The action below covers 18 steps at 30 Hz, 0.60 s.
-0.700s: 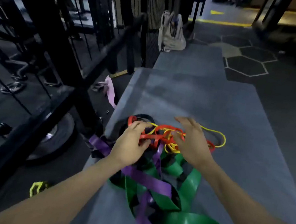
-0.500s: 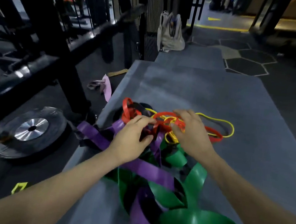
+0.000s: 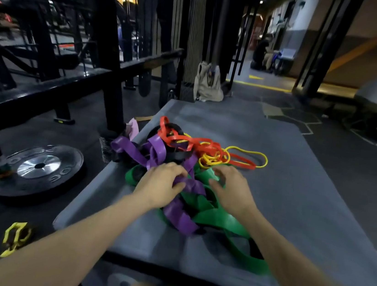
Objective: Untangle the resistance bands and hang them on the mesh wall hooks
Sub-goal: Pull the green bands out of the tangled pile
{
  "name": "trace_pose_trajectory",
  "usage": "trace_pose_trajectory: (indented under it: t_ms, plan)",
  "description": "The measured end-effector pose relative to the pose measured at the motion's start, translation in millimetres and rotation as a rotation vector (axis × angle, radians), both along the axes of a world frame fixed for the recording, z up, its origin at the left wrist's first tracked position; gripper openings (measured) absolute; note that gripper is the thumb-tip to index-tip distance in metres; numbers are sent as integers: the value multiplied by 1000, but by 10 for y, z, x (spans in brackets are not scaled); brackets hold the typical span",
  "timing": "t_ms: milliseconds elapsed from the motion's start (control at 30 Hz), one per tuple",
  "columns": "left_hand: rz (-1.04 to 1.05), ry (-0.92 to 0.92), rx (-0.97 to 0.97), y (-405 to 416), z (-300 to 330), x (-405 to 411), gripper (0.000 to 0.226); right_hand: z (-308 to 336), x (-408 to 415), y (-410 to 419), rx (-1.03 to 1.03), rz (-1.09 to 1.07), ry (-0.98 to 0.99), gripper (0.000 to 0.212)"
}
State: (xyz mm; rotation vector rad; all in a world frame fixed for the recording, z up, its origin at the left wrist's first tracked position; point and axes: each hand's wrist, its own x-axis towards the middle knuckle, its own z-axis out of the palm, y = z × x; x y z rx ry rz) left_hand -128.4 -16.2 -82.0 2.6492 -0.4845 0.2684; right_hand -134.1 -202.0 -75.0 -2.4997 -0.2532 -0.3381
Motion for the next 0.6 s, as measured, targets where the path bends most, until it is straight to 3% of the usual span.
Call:
trace_pose_trajectory:
  t_ms: [133, 267, 467, 600]
  plan:
    - [108, 64, 82, -11, -79, -336, 41, -68, -416, -150, -45, -18, 54, 31]
    - [160, 86, 153, -55, -72, -481, 51, -120, -616, -249, -84, -15, 88, 42]
    - [214, 42, 85, 4, -156, -507, 36, -303, -719, -322, -356, 1, 219, 86]
    - [136, 17, 3, 36, -179, -475, 47, -425, -711, -396, -581, -72, 279, 98]
